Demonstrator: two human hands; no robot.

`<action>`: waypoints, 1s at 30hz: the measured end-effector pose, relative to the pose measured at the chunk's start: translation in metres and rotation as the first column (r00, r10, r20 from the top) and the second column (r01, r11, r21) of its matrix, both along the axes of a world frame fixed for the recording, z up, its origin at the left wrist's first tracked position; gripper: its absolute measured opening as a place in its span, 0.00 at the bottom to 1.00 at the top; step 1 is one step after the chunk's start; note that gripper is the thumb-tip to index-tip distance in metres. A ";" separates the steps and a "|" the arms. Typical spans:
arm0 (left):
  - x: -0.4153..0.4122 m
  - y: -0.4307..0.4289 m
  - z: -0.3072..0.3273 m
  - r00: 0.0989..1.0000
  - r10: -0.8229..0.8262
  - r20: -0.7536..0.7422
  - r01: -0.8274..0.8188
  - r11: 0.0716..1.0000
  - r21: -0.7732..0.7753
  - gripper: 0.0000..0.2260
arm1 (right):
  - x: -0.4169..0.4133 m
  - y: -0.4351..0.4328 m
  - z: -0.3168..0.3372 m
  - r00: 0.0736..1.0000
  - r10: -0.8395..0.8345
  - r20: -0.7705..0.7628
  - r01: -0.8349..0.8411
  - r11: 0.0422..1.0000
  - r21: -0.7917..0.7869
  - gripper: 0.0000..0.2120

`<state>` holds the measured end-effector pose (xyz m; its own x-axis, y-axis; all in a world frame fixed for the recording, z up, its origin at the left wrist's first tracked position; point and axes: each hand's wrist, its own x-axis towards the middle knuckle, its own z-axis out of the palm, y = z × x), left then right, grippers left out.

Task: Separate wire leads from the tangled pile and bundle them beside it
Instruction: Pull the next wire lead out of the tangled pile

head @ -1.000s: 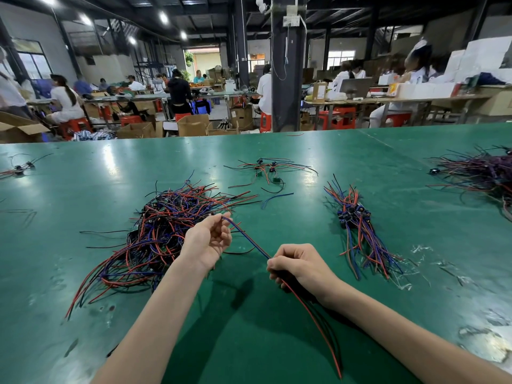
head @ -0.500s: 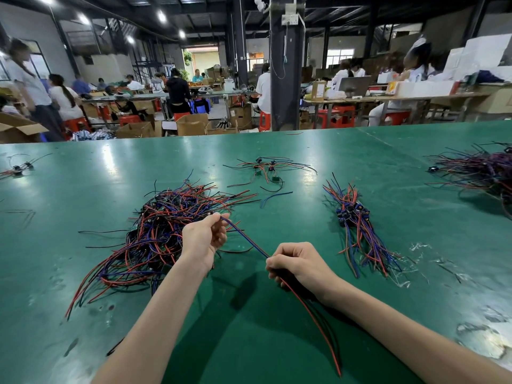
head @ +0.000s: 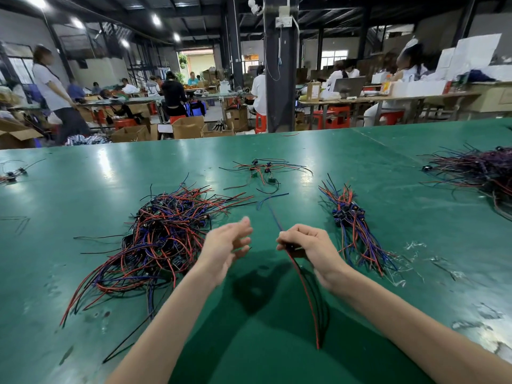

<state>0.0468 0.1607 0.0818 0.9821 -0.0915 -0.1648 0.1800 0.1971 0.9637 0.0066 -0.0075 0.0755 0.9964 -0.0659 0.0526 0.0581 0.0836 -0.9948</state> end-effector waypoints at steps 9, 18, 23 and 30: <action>-0.030 -0.039 -0.017 0.942 -0.319 0.099 0.304 0.942 0.143 0.04 | 0.006 -0.015 0.005 0.993 -0.067 -0.098 0.080 0.988 0.135 0.06; -0.041 -0.047 -0.020 0.965 -0.241 0.108 0.238 0.971 0.038 0.03 | 0.007 -0.009 -0.002 0.999 -0.022 -0.032 0.024 0.998 0.050 0.09; -0.041 -0.047 -0.017 0.977 -0.197 0.080 0.200 0.979 -0.036 0.06 | 0.006 -0.014 0.001 0.978 0.183 -0.103 -0.185 0.983 -0.006 0.12; -0.038 -0.042 -0.015 0.966 -0.259 0.023 0.260 0.962 -0.084 0.09 | 0.009 -0.018 0.000 0.981 0.153 -0.118 -0.151 0.988 0.020 0.15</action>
<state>0.0091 0.1185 0.0669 0.9246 -0.3565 -0.1340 0.2248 0.2270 0.9476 0.0154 -0.0256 0.0759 0.9940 0.0870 -0.0669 -0.0749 0.0930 -0.9928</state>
